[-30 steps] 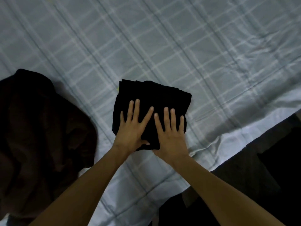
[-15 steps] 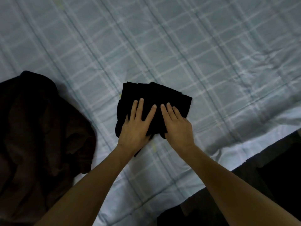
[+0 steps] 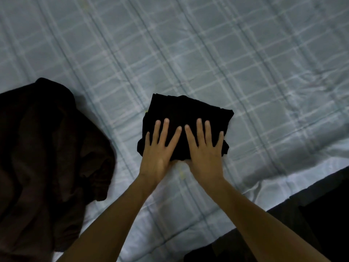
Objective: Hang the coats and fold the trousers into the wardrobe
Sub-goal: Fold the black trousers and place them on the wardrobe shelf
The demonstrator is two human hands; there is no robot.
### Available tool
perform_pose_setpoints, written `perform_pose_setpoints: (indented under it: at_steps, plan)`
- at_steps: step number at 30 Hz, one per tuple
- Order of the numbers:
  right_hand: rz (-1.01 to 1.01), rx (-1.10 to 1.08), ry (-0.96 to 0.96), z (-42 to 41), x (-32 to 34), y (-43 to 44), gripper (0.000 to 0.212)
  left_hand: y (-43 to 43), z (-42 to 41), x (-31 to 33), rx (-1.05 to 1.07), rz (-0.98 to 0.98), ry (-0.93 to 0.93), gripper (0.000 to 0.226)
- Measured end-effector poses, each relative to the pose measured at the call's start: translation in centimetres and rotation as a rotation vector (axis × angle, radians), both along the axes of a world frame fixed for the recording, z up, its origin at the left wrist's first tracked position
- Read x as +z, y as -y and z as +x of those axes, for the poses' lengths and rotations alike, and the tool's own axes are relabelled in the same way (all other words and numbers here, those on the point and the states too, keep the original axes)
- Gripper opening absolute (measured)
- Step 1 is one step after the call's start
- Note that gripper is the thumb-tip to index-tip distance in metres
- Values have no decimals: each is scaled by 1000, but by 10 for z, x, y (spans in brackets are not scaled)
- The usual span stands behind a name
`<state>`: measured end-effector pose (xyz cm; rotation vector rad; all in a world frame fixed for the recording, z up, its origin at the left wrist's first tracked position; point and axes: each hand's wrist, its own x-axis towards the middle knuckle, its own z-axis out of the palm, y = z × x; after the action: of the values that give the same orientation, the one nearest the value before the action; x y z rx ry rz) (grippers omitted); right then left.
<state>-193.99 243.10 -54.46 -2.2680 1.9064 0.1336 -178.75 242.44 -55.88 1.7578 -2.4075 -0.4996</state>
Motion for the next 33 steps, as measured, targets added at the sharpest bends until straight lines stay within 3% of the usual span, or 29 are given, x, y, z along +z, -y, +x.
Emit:
perform_pose_setpoints:
  at_steps: [7,13,17,23,27,33]
  plan:
    - [-88,17,194,-12,-3,23,86,17,1,8,1,-82,-71,91]
    - [-223,47,290,3,43,37,76,25,16,61,31,-127,-88,90]
    - [-323,159,334,39,95,57,65,29,50,120,132,-235,-12,89]
    - [-403,346,432,124,203,67,87,10,129,229,290,-459,90,76]
    - [-558,492,513,191,273,50,73,-31,188,305,418,-571,207,54]
    - [-682,716,601,292,369,-27,69,-139,269,400,626,-709,320,70]
